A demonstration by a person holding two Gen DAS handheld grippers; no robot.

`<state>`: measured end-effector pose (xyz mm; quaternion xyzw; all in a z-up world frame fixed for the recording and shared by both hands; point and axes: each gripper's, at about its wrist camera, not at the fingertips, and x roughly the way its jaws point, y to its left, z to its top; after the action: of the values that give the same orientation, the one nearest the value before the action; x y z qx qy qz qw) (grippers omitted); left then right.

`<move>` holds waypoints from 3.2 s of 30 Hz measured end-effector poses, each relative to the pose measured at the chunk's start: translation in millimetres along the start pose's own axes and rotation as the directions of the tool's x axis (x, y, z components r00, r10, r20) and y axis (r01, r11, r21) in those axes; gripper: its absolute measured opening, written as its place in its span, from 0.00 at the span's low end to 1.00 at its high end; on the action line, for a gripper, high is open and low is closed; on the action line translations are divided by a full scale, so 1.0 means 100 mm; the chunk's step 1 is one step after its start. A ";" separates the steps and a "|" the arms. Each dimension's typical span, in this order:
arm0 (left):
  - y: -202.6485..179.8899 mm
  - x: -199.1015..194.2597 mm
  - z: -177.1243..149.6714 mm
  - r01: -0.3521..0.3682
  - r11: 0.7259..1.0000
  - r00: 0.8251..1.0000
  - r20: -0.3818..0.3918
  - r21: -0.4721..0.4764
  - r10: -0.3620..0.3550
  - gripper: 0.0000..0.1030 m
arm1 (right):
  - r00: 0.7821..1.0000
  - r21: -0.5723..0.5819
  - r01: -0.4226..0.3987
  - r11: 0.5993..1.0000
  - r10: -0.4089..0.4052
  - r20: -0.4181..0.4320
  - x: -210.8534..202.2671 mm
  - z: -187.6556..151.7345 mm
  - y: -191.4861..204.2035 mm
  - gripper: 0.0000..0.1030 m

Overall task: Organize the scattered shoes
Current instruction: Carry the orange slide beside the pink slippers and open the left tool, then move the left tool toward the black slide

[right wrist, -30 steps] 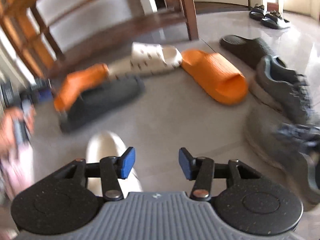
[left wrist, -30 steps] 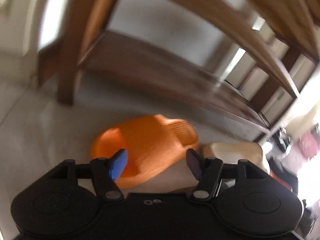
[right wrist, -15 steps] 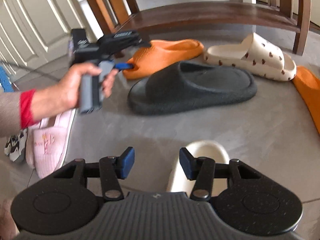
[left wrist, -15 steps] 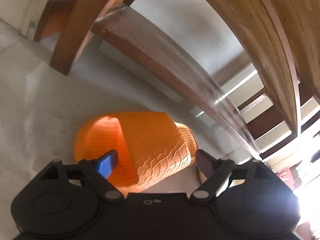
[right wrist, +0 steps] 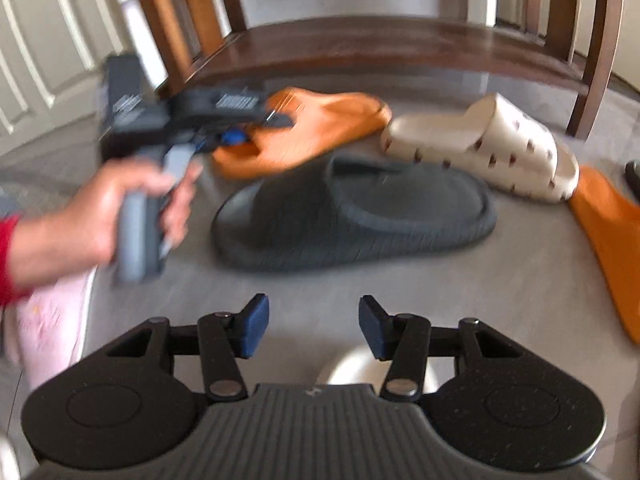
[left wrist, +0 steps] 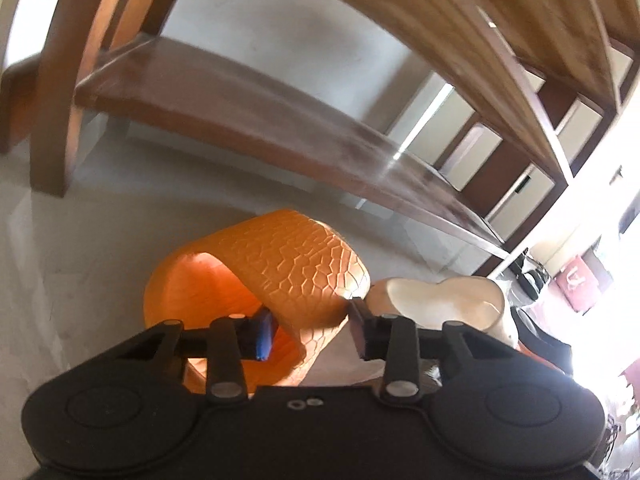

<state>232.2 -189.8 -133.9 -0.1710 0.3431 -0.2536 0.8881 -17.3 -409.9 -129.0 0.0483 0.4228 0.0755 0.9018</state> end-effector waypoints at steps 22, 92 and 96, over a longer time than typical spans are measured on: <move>0.13 0.03 -0.03 -0.026 0.999 0.999 -0.032 0.031 0.027 0.34 | 0.999 0.065 0.044 0.997 -0.044 -0.001 0.41 0.41 -0.30 0.52; -0.22 -1.17 -0.50 -0.172 0.915 0.893 -0.335 0.366 0.301 0.56 | 0.993 0.168 0.038 0.985 -0.056 0.101 0.23 0.23 -0.21 0.65; -0.34 -1.25 -0.69 -0.208 0.918 0.877 -0.351 0.338 0.328 0.57 | 0.990 0.179 0.084 0.980 -0.103 0.098 0.19 0.13 -0.29 0.66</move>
<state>93.6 -155.3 -100.8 0.0664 0.4971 -0.2041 0.8407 7.7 -434.9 -139.0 0.1109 0.3806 -0.0069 0.9180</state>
